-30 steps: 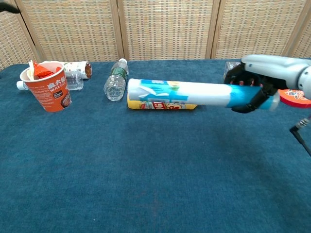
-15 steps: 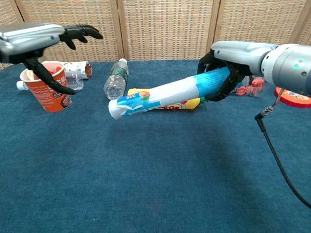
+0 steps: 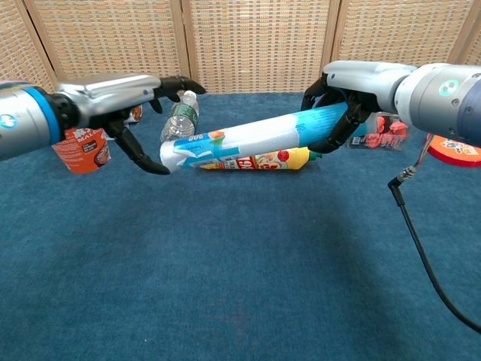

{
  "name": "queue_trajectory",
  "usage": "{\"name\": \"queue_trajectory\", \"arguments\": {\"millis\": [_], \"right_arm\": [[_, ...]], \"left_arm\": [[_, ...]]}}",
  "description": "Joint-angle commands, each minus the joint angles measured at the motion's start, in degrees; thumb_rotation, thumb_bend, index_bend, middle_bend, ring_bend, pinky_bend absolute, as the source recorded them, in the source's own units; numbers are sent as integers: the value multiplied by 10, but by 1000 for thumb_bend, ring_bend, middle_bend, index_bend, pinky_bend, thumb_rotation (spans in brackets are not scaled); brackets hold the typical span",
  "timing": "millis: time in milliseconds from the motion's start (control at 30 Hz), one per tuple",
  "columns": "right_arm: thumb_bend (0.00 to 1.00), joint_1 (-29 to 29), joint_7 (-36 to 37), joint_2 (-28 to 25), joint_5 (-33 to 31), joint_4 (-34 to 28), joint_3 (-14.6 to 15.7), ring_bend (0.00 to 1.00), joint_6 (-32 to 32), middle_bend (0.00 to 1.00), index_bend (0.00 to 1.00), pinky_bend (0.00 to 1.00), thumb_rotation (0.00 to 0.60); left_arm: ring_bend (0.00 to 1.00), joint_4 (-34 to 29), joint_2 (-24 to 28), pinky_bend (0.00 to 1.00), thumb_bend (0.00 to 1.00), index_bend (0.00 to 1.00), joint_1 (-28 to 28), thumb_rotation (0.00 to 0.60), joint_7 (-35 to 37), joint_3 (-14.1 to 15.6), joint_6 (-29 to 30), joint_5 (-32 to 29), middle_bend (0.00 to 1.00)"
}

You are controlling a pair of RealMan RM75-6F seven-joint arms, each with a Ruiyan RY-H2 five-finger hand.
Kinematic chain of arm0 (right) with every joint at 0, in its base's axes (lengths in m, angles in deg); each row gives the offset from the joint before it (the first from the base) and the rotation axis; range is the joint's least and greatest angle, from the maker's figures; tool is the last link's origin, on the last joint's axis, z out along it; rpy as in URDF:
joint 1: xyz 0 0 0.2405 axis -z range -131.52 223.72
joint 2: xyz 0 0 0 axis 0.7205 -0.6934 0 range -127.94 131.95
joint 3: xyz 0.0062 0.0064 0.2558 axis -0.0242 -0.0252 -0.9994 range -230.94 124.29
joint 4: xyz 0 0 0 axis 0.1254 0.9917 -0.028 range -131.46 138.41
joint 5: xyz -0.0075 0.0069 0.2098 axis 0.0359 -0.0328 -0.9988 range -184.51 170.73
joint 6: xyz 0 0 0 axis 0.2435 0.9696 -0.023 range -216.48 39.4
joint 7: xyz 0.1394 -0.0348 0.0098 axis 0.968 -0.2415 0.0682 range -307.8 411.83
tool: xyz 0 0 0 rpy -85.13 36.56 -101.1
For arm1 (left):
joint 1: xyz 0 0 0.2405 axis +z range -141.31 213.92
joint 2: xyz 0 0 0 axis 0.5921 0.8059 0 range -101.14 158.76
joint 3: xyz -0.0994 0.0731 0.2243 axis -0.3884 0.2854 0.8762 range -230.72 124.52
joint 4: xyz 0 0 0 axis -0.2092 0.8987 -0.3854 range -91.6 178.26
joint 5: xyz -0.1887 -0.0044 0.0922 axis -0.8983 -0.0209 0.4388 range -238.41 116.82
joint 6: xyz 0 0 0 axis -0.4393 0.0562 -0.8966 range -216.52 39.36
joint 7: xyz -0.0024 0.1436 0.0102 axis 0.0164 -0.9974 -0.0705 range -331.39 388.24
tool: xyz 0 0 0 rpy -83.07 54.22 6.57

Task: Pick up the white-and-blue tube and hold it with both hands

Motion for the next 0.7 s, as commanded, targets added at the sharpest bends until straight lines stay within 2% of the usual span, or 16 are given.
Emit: {"name": "queue_trajectory", "arguments": {"millis": [33,267,367,433,533,600,700], "right_arm": [[717,-3,13,-2,-12,-7,-7,708,-3,689,764,684,600],[720,-7,39,-17,-28,-27,-12,708,-13,689,765,684,600],[720,-8,44,-21,-27,-31,-9,708,-15,689,765,684,600],[719,-9,47,-24,-24,-32,-5,708,-16,689,765,684,600],[719,-10,52,-26,-15,-35,2,708,-14,689,765,684,600],[719,-10,55,-27,-12,-37,4,708,-13,689,764,684,600],[720,-11,60,-28,-9,-40,6,708,-11,689,765,684,600]], "left_arm": [[132,10,-28,221,0,36,-21,600,-17,-9,-17,-39,20],[167,34,-72,247,0,53,-48,600,-12,-16,-27,-73,33],[222,40,-84,295,0,88,-53,600,-3,-20,-23,-76,88],[297,48,-91,356,0,160,-57,600,-5,-21,-15,-76,170],[453,60,-108,496,13,373,-58,600,-13,-24,11,-76,364],[556,62,-112,581,70,529,-59,600,-23,-21,14,-82,495],[607,59,-113,645,187,597,-61,600,-36,-19,15,-95,552]]}}
